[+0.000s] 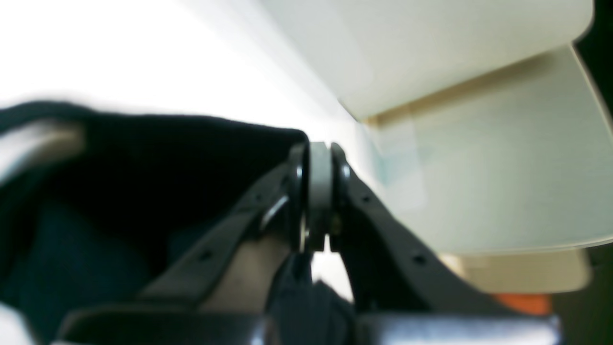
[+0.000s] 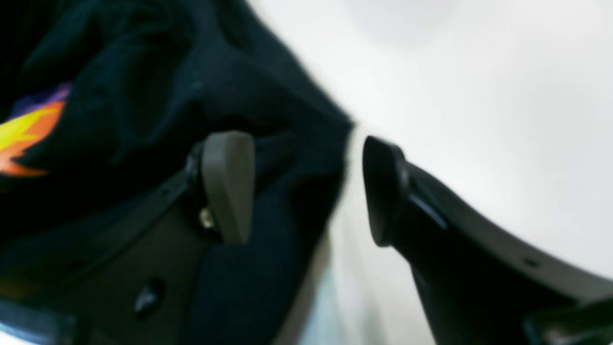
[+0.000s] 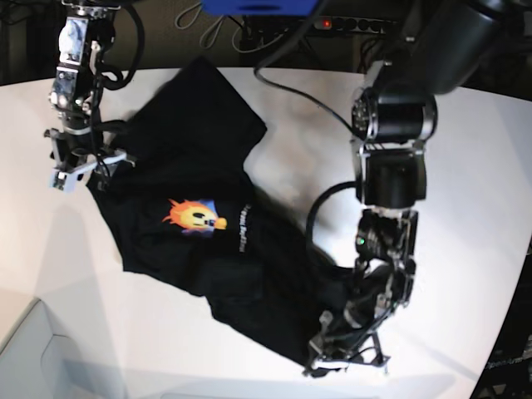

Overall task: Layout the t-shirt on the table in an organized manner, then fold the t-shirt properly
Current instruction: 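Grasp the bunched hem with the left gripper and pull it away from the right gripper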

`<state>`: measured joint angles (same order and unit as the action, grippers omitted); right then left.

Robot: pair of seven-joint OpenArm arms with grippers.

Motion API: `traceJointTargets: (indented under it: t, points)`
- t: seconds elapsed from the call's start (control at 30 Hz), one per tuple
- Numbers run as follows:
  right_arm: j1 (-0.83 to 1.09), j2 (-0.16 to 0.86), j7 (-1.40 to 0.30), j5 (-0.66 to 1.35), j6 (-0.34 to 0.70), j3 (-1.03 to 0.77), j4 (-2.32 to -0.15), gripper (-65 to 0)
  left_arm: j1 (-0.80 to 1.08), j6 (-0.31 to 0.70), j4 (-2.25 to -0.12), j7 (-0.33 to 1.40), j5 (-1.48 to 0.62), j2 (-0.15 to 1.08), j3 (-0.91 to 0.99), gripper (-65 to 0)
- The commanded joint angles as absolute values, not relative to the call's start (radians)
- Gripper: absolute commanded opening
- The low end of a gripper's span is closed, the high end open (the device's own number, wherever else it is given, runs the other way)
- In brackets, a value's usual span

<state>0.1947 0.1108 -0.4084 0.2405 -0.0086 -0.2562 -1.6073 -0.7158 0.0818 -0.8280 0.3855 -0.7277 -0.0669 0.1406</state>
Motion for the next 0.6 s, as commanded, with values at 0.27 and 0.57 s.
traceJointTargets:
  t: [0.27, 0.57]
  points:
    - [0.196, 0.119, -0.384, 0.242, -0.008, -0.260, -1.627, -28.4, -1.079, 0.096, -0.317, 0.065, -0.693, -0.142, -0.222, -46.5]
    - [0.193, 0.116, -0.386, 0.242, -0.008, -0.257, -1.632, -28.4, -1.129, 0.096, -0.232, -0.028, -0.704, -0.157, -0.352, -24.3]
